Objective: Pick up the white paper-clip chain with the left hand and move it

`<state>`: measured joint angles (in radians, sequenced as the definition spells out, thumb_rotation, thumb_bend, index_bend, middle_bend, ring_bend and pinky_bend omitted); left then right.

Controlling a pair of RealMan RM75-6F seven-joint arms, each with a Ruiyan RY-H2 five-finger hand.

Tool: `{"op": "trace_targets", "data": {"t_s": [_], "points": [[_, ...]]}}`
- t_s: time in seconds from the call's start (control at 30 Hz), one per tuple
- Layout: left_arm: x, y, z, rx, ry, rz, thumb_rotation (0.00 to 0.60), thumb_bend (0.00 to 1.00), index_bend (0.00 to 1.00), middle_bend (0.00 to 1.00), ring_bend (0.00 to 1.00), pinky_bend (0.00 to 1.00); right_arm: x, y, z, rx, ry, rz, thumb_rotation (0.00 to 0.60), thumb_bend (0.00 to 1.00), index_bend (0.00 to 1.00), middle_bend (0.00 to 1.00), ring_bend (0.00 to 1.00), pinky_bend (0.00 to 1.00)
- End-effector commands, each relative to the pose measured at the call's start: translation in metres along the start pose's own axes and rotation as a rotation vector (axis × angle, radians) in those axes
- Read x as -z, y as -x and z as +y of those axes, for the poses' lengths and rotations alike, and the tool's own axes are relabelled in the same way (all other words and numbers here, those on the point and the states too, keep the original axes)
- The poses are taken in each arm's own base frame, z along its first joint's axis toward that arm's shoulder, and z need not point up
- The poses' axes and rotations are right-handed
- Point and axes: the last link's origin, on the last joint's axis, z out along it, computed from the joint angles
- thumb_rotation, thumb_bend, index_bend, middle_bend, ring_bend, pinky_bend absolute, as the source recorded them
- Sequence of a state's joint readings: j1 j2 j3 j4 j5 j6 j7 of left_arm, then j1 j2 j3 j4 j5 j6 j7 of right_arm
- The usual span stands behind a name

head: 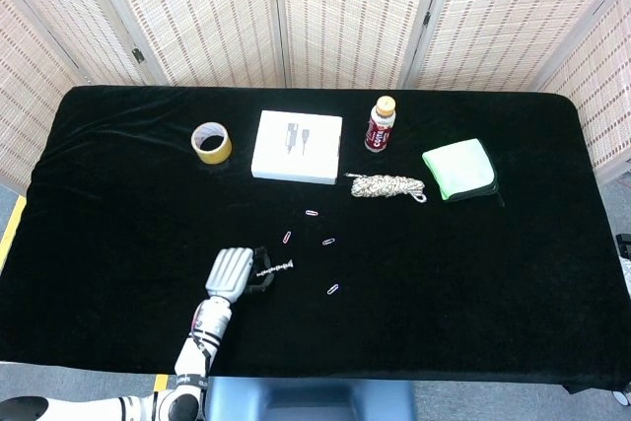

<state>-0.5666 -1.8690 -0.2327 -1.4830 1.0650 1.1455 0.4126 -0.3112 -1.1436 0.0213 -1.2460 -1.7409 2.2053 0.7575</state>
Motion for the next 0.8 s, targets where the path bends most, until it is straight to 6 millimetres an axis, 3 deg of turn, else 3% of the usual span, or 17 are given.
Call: {"op": "trace_targets", "data": {"t_s": [0.03, 0.47, 0.8], "points": [[-0.007, -0.009, -0.004, 0.008, -0.008, 0.022, 0.6, 0.53, 0.85, 1.0, 1.0, 1.0, -0.001, 0.001, 0.0, 0.002, 0.004, -0.003, 0.6, 0.01, 0.0, 0.0, 0.0, 0.0], [-0.046, -0.011, -0.01, 0.027, -0.017, 0.01, 0.6, 0.53, 0.85, 1.0, 1.0, 1.0, -0.009, 0.005, 0.005, 0.024, 0.057, -0.004, 0.6, 0.01, 0.0, 0.0, 0.0, 0.0], [-0.062, -0.018, -0.017, 0.033, -0.008, 0.0, 0.6, 0.53, 0.85, 1.0, 1.0, 1.0, -0.023, 0.015, 0.013, 0.04, 0.124, -0.037, 0.6, 0.01, 0.0, 0.0, 0.0, 0.0]]}}
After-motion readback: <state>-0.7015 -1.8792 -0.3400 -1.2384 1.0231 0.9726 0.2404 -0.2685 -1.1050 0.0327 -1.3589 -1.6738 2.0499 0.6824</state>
